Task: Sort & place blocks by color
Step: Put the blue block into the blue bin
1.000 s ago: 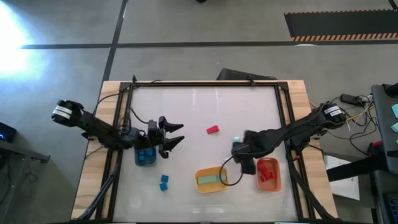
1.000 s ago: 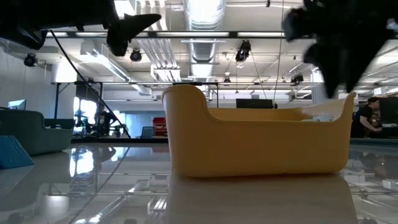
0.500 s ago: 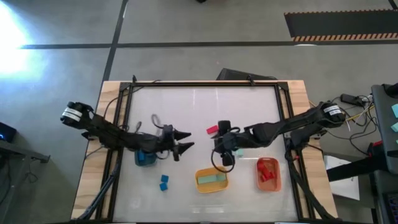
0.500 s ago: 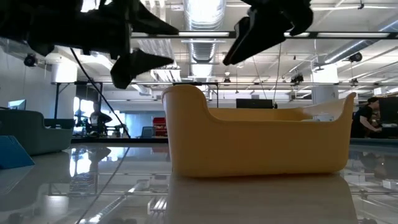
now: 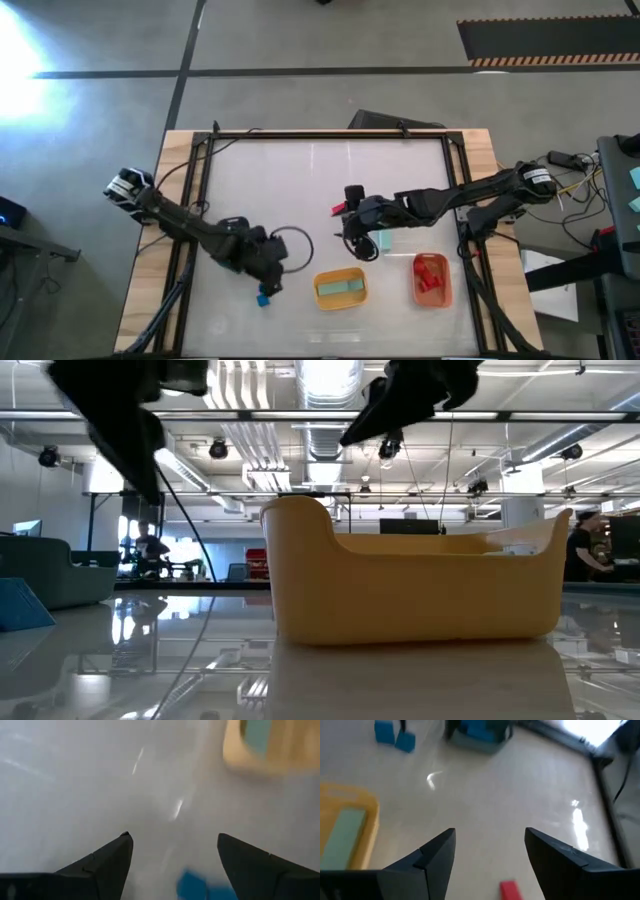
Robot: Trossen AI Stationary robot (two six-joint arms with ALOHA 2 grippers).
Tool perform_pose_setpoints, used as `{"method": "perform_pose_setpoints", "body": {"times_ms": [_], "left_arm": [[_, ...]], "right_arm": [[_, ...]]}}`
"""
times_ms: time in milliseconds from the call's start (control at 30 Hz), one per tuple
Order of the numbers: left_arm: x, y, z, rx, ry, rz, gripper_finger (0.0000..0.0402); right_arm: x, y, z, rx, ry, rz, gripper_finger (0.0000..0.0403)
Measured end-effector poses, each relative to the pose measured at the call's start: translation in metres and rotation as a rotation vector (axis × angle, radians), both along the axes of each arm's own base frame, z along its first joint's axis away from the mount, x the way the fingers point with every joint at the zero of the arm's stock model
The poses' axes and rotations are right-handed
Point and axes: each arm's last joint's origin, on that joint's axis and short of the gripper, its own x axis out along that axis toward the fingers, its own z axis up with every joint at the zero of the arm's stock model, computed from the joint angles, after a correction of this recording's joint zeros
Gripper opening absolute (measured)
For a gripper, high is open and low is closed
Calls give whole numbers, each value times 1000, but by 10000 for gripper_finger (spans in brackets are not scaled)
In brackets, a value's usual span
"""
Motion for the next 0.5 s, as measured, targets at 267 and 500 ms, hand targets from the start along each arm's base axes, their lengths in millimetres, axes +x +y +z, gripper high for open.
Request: {"method": "perform_pose_setpoints", "body": {"times_ms": [267,500], "left_arm": [[-17,-22,-5,-70,131,-102,274],[-33,-30,-11,-75,228,-109,274]], "right_arm": [[18,-6,40,-182,-432,83,219],[9,-15,47,-227,-404,76,167]]}}
